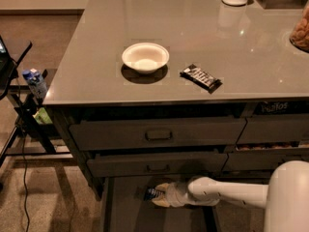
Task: Pick rxbar blueberry from bottom drawer and place on counter
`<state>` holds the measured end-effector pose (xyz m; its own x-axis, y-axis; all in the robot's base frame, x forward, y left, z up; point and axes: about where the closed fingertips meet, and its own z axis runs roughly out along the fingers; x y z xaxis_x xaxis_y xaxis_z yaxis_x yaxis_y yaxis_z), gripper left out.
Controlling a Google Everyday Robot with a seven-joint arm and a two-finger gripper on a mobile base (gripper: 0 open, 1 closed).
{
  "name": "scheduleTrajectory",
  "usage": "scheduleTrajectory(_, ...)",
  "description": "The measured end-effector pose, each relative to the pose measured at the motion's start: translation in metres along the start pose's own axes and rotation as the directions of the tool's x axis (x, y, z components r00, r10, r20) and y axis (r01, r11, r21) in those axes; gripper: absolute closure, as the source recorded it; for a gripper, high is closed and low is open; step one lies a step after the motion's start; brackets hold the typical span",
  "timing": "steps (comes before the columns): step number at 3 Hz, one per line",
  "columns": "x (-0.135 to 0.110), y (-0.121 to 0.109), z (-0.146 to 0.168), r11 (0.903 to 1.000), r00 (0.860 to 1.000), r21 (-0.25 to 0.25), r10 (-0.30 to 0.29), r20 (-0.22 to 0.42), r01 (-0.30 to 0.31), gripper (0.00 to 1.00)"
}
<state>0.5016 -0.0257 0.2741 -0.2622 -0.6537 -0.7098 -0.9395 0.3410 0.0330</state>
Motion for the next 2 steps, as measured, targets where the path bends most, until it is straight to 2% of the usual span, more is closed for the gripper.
scheduleTrajectory(1,-0.009,0.013,-0.035,0.9991,1.0,0.043,0.006,-0.02,-0.005,1.0)
scheduleTrajectory(2,-0.027,0.03,-0.078,0.9954,0.998,0.089,-0.033,-0.048,0.037,1.0)
